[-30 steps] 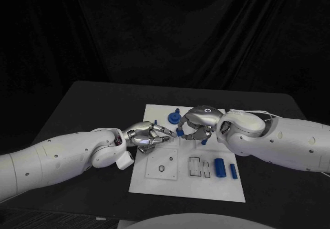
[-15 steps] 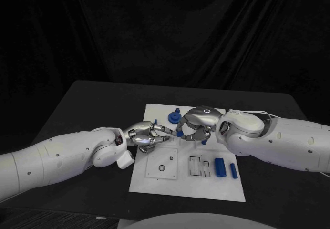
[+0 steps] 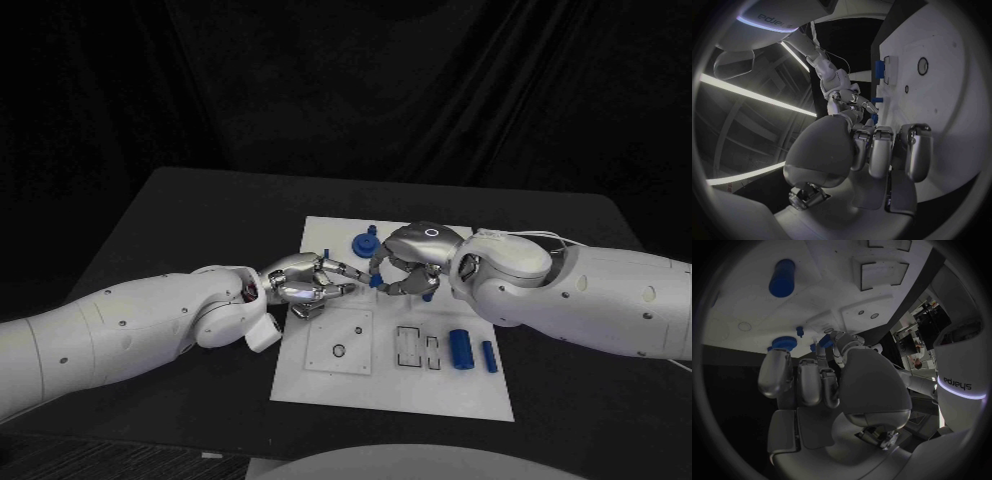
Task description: Assemble the parts on the task board
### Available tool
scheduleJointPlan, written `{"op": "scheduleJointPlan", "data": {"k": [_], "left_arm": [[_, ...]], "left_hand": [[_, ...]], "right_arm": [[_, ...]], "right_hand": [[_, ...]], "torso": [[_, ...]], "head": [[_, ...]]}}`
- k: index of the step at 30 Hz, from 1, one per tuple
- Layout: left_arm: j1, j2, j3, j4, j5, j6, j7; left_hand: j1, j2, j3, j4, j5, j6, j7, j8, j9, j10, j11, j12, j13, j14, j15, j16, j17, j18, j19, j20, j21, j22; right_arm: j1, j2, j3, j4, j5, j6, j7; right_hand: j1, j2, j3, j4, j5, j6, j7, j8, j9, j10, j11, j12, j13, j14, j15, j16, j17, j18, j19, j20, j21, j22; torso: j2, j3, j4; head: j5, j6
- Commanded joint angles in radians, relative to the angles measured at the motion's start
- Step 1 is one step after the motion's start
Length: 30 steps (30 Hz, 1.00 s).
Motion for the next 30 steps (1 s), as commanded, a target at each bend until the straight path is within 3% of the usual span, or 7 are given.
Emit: {"op": "scheduleJointPlan", "data": {"k": [1,30], "left_arm": [[-0.002,0.005,0.001,-0.001,0.002,0.018,-0.008],[-0.004,0.004,0.001,-0.005,0.002,0.020,-0.033]], "left_hand": [[-0.014,0.001,0.006,-0.001,-0.004,0.000,0.001,-0.001,0.000,0.104,-0.009,-0.001,0.262,0.102,-0.008,0.003,0.263,0.004,-0.009,0.001,-0.006,0.152],[-0.017,0.001,0.011,-0.004,-0.005,0.004,0.008,-0.001,0.002,0.104,-0.005,-0.001,0.262,0.102,-0.006,0.003,0.263,0.006,-0.020,0.001,-0.009,0.146]], "right_arm": [[-0.003,0.002,0.001,0.002,-0.005,-0.009,0.004],[-0.003,0.004,0.001,0.013,-0.005,-0.031,0.019]], "right_hand": [[-0.001,0.011,0.002,0.004,0.004,0.014,-0.010,0.001,0.024,0.107,0.007,0.002,0.263,0.061,0.005,-0.004,0.043,-0.003,0.003,0.007,0.000,0.164],[0.004,0.009,0.009,0.001,0.010,0.014,-0.009,-0.005,0.015,0.107,0.007,0.002,0.263,0.060,0.005,-0.007,0.040,-0.003,0.004,0.007,0.004,0.165]], "torso": [[0.000,0.0003,0.0000],[0.000,-0.0004,0.0003]], "head": [[0.000,-0.002],[-0.001,-0.004]]}}
